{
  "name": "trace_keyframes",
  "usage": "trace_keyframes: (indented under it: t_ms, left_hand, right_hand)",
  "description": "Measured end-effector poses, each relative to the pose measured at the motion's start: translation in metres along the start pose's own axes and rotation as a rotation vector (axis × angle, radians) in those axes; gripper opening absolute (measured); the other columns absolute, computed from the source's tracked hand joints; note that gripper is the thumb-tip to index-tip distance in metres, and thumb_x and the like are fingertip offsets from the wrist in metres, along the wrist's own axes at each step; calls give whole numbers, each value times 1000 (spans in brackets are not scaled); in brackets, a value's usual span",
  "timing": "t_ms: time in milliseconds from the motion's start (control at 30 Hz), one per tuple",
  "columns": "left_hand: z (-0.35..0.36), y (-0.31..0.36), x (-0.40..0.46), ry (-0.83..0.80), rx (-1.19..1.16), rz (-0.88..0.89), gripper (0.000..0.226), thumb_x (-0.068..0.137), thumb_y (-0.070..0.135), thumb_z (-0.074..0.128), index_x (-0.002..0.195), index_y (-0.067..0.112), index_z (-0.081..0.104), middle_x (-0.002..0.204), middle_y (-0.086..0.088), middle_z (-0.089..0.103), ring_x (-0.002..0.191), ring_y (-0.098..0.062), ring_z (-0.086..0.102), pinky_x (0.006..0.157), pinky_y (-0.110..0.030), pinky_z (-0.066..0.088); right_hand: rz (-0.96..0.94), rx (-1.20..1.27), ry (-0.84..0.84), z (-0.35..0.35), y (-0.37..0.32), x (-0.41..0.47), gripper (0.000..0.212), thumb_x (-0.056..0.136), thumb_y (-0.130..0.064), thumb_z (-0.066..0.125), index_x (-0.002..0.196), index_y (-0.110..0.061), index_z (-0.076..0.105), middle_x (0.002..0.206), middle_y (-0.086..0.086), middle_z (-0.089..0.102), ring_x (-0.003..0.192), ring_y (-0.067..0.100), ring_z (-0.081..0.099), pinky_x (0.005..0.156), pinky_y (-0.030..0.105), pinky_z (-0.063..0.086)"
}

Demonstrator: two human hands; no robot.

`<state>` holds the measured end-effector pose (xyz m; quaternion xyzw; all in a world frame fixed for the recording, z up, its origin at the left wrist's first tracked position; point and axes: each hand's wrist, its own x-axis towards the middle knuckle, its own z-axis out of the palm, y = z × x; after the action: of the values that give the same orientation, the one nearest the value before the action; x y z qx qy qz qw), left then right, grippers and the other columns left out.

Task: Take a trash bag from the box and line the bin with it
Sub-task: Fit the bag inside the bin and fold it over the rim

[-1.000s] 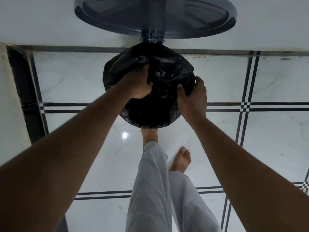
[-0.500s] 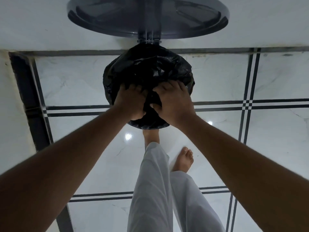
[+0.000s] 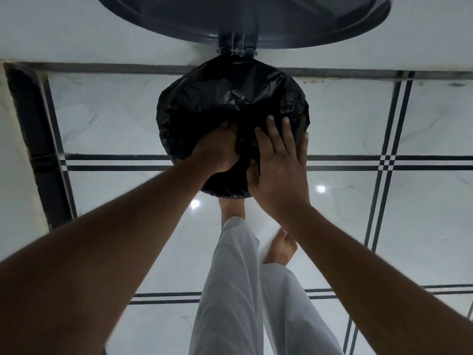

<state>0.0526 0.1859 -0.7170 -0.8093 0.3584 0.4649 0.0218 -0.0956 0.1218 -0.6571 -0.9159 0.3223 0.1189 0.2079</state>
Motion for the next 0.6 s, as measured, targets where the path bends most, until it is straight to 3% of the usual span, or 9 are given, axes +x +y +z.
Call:
trace_keyframes:
  t_ms: [67, 133, 233, 333, 400, 467, 533, 600]
  left_hand:
    - [23, -8, 23, -11, -140, -98, 65, 108, 38, 52, 167, 16, 33, 168, -18, 40, 154, -40, 42, 125, -50, 37]
    - [45, -11, 45, 14, -266, -193, 71, 110, 48, 51, 169, 15, 28, 171, -19, 36, 157, -40, 37, 127, -46, 32]
    - [66, -9, 71, 5, -400, -355, 93, 103, 74, 45, 172, 18, 18, 178, -16, 23, 162, -41, 28, 131, -51, 27]
    - [89, -17, 98, -10, -415, -361, 119, 75, 107, 28, 171, 37, 26, 178, -5, 28, 162, -38, 30, 130, -59, 25]
    - [107, -34, 121, 6, -415, -381, 133, 57, 117, 17, 168, 45, 28, 177, -1, 31, 161, -36, 33, 128, -62, 26]
    - [100, -35, 119, -44, -367, -382, 120, 72, 109, 23, 170, 39, 26, 177, -4, 32, 160, -37, 35, 129, -60, 28]
    - [73, -18, 89, -66, -240, -342, 93, 97, 76, 48, 171, 24, 26, 174, -13, 36, 157, -40, 38, 127, -55, 35]
    - [61, -5, 66, -44, -151, -284, 81, 101, 52, 63, 167, 15, 34, 168, -18, 43, 153, -41, 46, 122, -53, 43]
  right_hand:
    - [69, 67, 20, 11, 8, -9, 62, 115, -37, 47, 169, -9, 40, 182, 13, 26, 172, 34, 11, 137, 64, 5]
    - [125, 99, 9, 27, 17, -14, 64, 120, -44, 34, 174, -11, 28, 185, 7, 18, 173, 24, 3, 138, 62, 2]
    - [92, 101, 43, 51, 29, -18, 63, 121, -43, 30, 176, -11, 23, 186, 4, 16, 173, 20, 2, 138, 62, 4]
    - [56, 98, 96, 63, 30, -18, 61, 121, -39, 34, 175, -10, 26, 185, 5, 20, 173, 23, 7, 138, 61, 3]
    - [61, 106, 107, 65, 28, -17, 59, 122, -37, 34, 175, -11, 27, 185, 4, 22, 173, 23, 8, 138, 61, 1]
    - [72, 142, 103, 62, 26, -16, 58, 121, -34, 34, 174, -11, 29, 184, 3, 23, 173, 22, 9, 137, 61, 0]
    - [77, 191, 95, 51, 22, -16, 57, 121, -31, 35, 174, -11, 31, 183, 2, 26, 173, 21, 10, 137, 62, 0]
    - [77, 222, 94, 41, 20, -18, 55, 120, -28, 37, 172, -10, 34, 182, 3, 30, 172, 21, 12, 137, 62, 0]
